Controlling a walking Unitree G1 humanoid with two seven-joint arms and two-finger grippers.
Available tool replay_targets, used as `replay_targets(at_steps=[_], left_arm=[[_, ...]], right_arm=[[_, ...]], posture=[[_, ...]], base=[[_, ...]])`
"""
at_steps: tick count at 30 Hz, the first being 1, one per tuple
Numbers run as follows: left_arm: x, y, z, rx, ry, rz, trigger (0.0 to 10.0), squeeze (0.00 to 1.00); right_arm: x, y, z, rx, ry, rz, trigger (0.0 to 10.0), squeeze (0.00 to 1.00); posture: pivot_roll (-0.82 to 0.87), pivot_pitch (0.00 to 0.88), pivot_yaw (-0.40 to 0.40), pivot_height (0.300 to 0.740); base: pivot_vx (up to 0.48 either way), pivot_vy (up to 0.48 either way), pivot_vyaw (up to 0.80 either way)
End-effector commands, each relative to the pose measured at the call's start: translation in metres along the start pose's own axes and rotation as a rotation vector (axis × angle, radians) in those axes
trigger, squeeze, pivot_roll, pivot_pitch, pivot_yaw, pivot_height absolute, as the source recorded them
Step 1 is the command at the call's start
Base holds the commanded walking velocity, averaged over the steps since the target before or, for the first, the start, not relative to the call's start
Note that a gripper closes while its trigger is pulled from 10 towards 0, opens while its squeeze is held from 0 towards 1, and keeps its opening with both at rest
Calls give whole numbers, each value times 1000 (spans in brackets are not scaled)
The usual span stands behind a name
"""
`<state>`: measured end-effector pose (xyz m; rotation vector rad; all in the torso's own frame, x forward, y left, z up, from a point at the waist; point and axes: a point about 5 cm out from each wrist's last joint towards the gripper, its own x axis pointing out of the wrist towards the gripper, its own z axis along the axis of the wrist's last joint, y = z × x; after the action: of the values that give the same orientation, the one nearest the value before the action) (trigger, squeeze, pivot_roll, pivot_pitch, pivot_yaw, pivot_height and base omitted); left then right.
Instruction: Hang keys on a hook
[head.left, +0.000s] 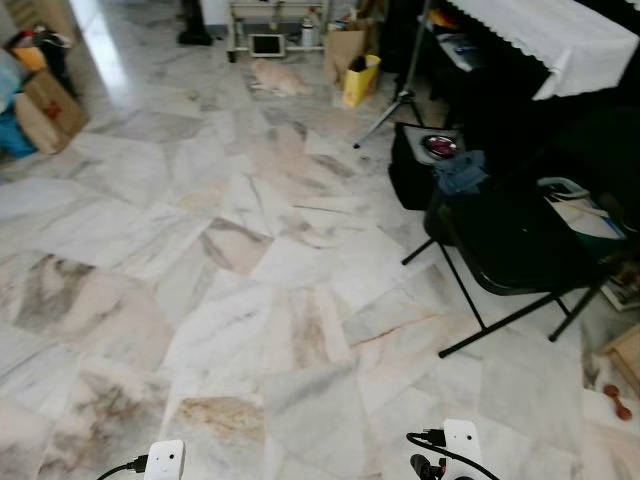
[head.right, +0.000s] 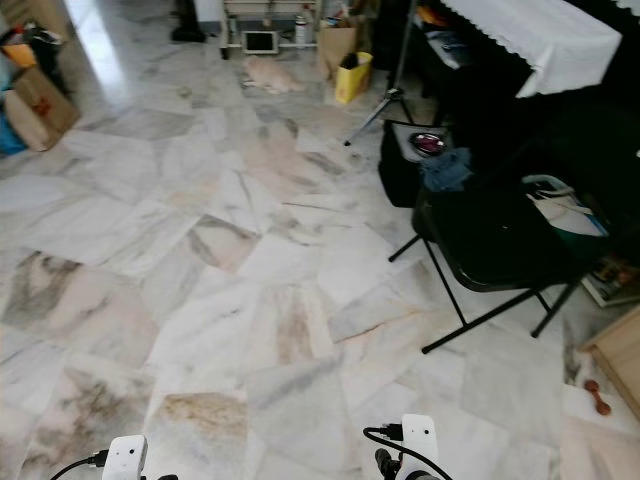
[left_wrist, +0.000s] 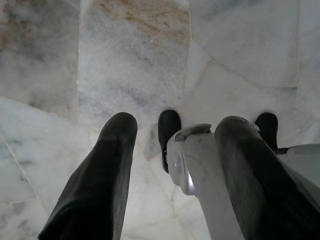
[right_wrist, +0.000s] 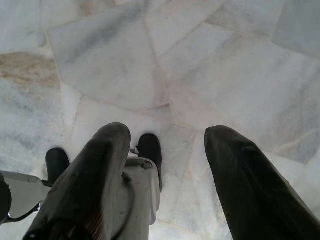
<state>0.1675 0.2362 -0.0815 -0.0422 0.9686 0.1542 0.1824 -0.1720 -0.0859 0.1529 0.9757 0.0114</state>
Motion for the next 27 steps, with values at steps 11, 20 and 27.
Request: replay_targets(at_steps=[11, 20, 27], left_arm=[[-3, 2, -15, 62, 37, 11, 10000, 0], [-3, -4, -20, 52, 48, -7, 10000, 0], [-1, -7, -13, 39, 33, -3, 10000, 0]], right_arm=[[0, 2, -5, -14, 15, -5, 10000, 0], [-1, 0, -9, -12, 21, -14, 10000, 0], [-1, 0, -9, -9, 18, -21, 10000, 0]], posture=[[122, 58, -33, 740], [116, 47, -20, 740], [118, 76, -20, 740]], base=[[0, -87, -775], [0, -107, -775], [0, 0, -775]])
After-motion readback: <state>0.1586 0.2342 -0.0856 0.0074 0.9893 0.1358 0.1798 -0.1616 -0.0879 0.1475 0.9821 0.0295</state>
